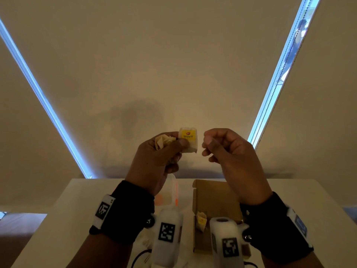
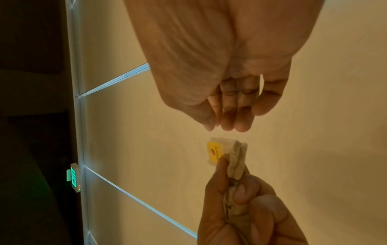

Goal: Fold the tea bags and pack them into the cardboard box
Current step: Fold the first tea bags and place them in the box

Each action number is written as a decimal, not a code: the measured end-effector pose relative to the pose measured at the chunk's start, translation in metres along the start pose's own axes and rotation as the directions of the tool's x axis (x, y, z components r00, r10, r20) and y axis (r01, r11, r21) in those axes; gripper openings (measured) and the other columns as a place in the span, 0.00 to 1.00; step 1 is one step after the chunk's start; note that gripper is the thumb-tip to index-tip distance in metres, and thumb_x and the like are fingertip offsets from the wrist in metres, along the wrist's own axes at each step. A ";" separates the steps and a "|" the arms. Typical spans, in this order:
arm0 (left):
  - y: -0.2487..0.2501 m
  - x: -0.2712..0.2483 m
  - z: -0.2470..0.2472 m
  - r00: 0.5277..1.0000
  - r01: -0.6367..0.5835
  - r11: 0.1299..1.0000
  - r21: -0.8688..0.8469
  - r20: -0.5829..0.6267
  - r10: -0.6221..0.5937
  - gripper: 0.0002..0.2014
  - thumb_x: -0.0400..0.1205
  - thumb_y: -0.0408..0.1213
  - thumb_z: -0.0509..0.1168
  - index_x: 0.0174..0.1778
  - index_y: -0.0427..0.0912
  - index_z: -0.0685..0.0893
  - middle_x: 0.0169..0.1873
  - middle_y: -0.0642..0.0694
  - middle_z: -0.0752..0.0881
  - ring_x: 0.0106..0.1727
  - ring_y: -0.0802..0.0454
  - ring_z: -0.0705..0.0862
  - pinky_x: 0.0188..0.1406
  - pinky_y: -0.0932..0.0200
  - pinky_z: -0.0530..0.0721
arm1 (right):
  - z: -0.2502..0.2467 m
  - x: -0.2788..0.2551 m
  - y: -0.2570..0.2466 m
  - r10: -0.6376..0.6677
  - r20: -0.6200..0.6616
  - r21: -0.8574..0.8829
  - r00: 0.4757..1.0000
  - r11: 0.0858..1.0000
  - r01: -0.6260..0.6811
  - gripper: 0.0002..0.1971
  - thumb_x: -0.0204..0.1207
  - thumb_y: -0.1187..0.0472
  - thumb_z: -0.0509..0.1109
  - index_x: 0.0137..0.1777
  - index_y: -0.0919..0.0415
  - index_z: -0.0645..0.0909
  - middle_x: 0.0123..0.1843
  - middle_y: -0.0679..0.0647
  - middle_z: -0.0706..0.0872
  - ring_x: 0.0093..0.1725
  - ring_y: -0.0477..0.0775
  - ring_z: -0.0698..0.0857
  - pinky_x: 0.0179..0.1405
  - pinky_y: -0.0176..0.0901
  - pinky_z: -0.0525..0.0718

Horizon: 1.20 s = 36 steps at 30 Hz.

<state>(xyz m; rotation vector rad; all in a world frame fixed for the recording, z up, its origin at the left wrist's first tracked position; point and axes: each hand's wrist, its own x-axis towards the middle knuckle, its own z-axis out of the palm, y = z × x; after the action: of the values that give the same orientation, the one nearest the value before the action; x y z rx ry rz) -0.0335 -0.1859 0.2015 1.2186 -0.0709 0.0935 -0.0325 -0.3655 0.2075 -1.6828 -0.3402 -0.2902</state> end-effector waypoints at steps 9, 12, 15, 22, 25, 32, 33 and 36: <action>0.003 -0.007 0.006 0.987 0.136 0.987 -0.083 0.093 -0.128 0.10 0.82 0.37 0.68 0.54 0.37 0.91 0.40 0.40 0.86 0.33 0.52 0.77 0.24 0.63 0.73 | 0.007 0.007 -0.008 0.014 0.021 -0.050 1.000 0.999 -0.013 0.09 0.79 0.50 0.73 0.52 0.53 0.87 0.46 0.45 0.92 0.49 0.48 0.91 0.54 0.48 0.91; 0.009 -0.008 0.002 0.969 0.239 0.938 -0.253 0.128 -0.212 0.16 0.79 0.36 0.67 0.61 0.32 0.86 0.52 0.37 0.88 0.37 0.50 0.81 0.27 0.61 0.77 | 0.001 0.007 -0.010 0.070 -0.023 0.177 0.997 0.982 -0.065 0.09 0.85 0.61 0.66 0.56 0.69 0.79 0.50 0.48 0.93 0.53 0.50 0.92 0.53 0.47 0.91; 0.012 -0.008 -0.001 0.951 0.305 0.868 -0.391 0.174 -0.255 0.26 0.67 0.36 0.70 0.61 0.32 0.85 0.53 0.35 0.87 0.40 0.45 0.82 0.31 0.57 0.79 | -0.002 0.005 -0.016 0.095 0.041 0.285 0.995 0.953 -0.103 0.03 0.88 0.67 0.61 0.56 0.68 0.72 0.49 0.56 0.93 0.47 0.58 0.93 0.51 0.48 0.90; 0.006 -0.007 0.001 0.956 0.290 0.900 -0.325 0.149 -0.253 0.20 0.77 0.33 0.59 0.64 0.34 0.85 0.54 0.34 0.87 0.49 0.42 0.83 0.41 0.52 0.85 | 0.016 -0.007 -0.017 0.145 0.208 0.027 0.967 0.988 -0.154 0.08 0.89 0.54 0.60 0.59 0.53 0.80 0.34 0.49 0.82 0.32 0.54 0.77 0.35 0.48 0.79; 0.003 -0.010 0.004 0.973 0.216 0.952 -0.217 0.126 -0.192 0.17 0.82 0.28 0.57 0.63 0.34 0.85 0.50 0.37 0.89 0.50 0.41 0.85 0.54 0.48 0.86 | 0.024 -0.008 -0.016 0.113 0.174 -0.313 0.978 0.948 -0.054 0.14 0.76 0.34 0.67 0.54 0.39 0.80 0.37 0.38 0.87 0.39 0.43 0.86 0.37 0.31 0.84; 0.006 -0.017 0.006 0.986 0.137 0.988 -0.065 0.108 -0.129 0.18 0.89 0.22 0.50 0.60 0.38 0.86 0.58 0.38 0.90 0.58 0.42 0.90 0.61 0.46 0.89 | 0.017 -0.002 -0.007 0.043 0.074 -0.348 0.996 0.937 -0.015 0.04 0.82 0.51 0.71 0.45 0.45 0.83 0.36 0.42 0.86 0.39 0.46 0.86 0.42 0.37 0.84; 0.006 -0.018 0.005 0.987 0.126 0.991 -0.038 0.100 -0.122 0.19 0.90 0.23 0.50 0.59 0.39 0.86 0.58 0.39 0.91 0.60 0.41 0.90 0.63 0.43 0.88 | 0.015 -0.002 -0.007 0.043 0.067 -0.344 0.997 0.939 -0.017 0.05 0.82 0.52 0.70 0.44 0.45 0.84 0.36 0.42 0.86 0.39 0.46 0.86 0.42 0.36 0.85; 0.006 -0.022 0.003 0.992 0.103 0.995 0.005 0.074 -0.103 0.17 0.91 0.26 0.51 0.59 0.41 0.86 0.57 0.41 0.91 0.62 0.41 0.89 0.66 0.37 0.86 | 0.008 0.000 -0.009 0.019 0.055 -0.296 0.998 0.955 -0.002 0.06 0.84 0.54 0.68 0.45 0.48 0.83 0.31 0.43 0.84 0.32 0.41 0.84 0.35 0.31 0.82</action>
<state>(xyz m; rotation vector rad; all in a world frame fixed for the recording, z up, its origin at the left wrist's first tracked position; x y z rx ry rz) -0.0557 -0.1874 0.2060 1.2242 -0.0724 -0.0417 -0.0362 -0.3564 0.2149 -1.9902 -0.3426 -0.2968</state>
